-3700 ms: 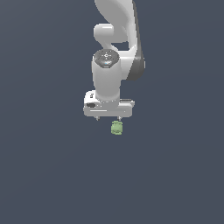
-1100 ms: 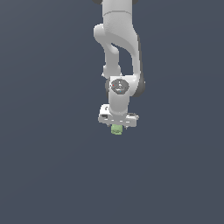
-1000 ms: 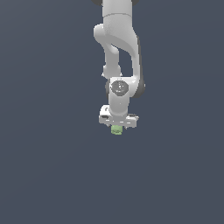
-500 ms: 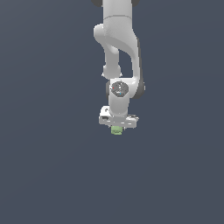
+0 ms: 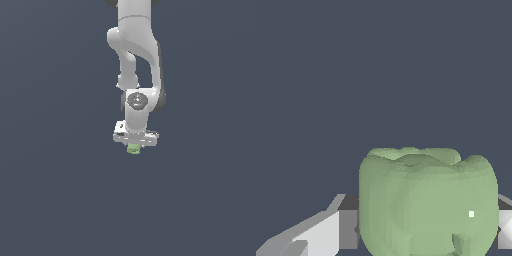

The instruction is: Pick up the object and move it to a goal position.

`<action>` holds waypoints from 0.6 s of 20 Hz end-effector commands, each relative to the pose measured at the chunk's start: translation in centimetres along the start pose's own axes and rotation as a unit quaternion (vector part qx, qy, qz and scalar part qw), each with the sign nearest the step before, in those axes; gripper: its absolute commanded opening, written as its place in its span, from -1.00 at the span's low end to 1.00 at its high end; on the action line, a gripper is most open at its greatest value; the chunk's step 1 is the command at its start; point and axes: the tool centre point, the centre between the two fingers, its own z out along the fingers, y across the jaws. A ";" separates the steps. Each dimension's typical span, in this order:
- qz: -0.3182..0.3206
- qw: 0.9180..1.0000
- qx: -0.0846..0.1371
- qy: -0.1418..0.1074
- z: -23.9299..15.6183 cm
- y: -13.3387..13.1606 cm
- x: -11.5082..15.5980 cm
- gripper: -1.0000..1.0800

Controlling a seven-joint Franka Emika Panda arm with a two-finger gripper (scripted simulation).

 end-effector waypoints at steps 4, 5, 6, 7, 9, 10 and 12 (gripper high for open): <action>0.000 1.000 0.000 0.001 -2.0 -0.9 0.8 -1.00; 0.000 1.000 0.000 0.001 -2.5 -1.1 1.0 -1.00; 0.000 1.000 0.000 0.001 -3.0 -1.4 1.2 -1.00; 0.000 1.000 0.000 0.001 -3.7 -1.7 1.4 -1.00; 0.000 1.000 0.000 0.001 -5.0 -2.3 2.0 -1.00; 0.000 1.000 0.000 0.001 -5.8 -2.6 2.3 -1.00; 0.000 1.000 0.000 0.000 -7.3 -3.3 2.9 -1.00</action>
